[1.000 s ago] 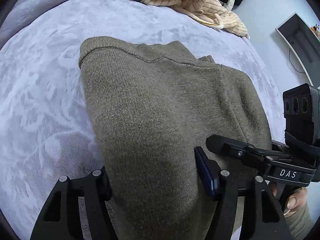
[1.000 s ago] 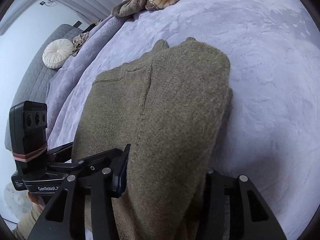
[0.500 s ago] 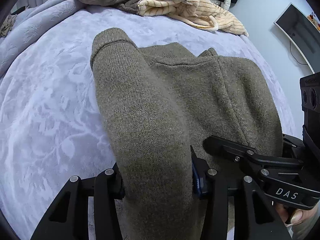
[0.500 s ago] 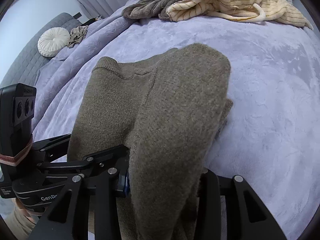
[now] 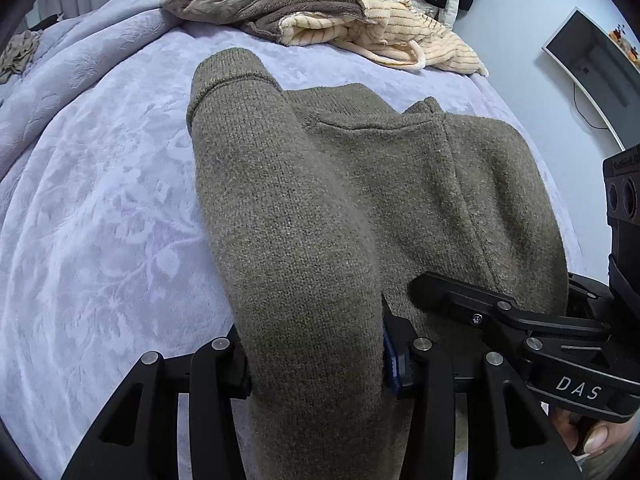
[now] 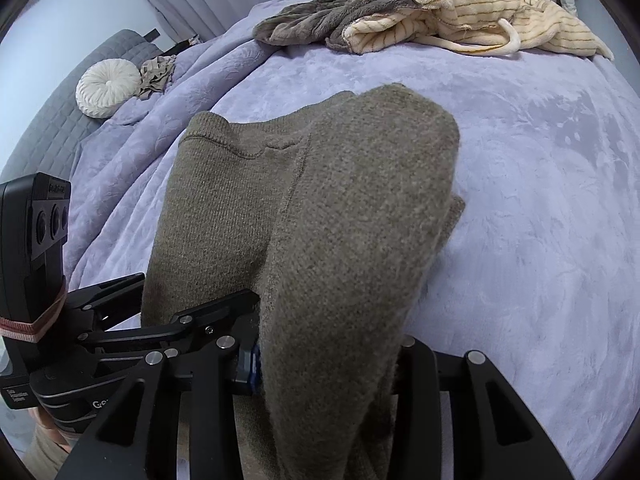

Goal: Fold small clothes

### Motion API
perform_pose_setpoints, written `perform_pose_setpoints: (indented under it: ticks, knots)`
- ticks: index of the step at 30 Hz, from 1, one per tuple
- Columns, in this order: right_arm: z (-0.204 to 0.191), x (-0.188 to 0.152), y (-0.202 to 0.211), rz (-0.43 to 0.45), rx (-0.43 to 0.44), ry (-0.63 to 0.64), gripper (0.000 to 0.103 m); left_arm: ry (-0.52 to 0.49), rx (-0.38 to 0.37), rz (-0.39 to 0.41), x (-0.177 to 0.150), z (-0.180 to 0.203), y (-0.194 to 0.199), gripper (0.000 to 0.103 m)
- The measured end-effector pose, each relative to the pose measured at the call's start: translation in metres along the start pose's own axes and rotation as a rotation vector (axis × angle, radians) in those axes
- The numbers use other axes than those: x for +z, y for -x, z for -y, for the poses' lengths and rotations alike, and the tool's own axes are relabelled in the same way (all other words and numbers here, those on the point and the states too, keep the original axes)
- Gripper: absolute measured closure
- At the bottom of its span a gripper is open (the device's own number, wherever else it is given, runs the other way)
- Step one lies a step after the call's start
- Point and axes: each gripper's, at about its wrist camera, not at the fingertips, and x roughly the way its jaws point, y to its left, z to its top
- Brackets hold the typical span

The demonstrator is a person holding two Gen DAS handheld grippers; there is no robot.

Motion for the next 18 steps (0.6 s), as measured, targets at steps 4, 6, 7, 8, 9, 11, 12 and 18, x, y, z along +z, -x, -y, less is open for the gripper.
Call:
perform_pose_setpoints:
  ticks: [4, 6, 7, 8, 9, 11, 12, 18]
  knots:
    - [-0.012, -0.01, 0.011, 0.002, 0.005, 0.005, 0.061, -0.003, 0.005, 0.002, -0.013, 0.001, 0.016, 0.055]
    - [-0.017, -0.017, 0.016, 0.004, 0.01, 0.008, 0.061, -0.008, 0.011, 0.004, -0.022, 0.002, 0.024, 0.055]
    - [-0.02, -0.021, 0.019, 0.004, 0.012, 0.01, 0.061, -0.008, 0.013, 0.003, -0.026, 0.003, 0.027, 0.055]
    - [-0.022, -0.025, 0.021, 0.003, 0.015, 0.01, 0.061, -0.009, 0.016, 0.002, -0.031, 0.003, 0.031, 0.055]
    - [-0.025, -0.029, 0.023, 0.002, 0.018, 0.011, 0.061, -0.011, 0.019, 0.001, -0.036, 0.004, 0.034, 0.055]
    - [-0.03, -0.037, 0.026, 0.001, 0.022, 0.017, 0.061, -0.014, 0.024, -0.001, -0.044, 0.006, 0.04, 0.055]
    - [-0.033, -0.042, 0.028, 0.0, 0.024, 0.019, 0.061, -0.014, 0.026, -0.001, -0.048, 0.007, 0.042, 0.055]
    - [-0.045, -0.064, 0.042, 0.004, 0.032, 0.022, 0.061, -0.015, 0.033, 0.003, -0.07, 0.011, 0.059, 0.055]
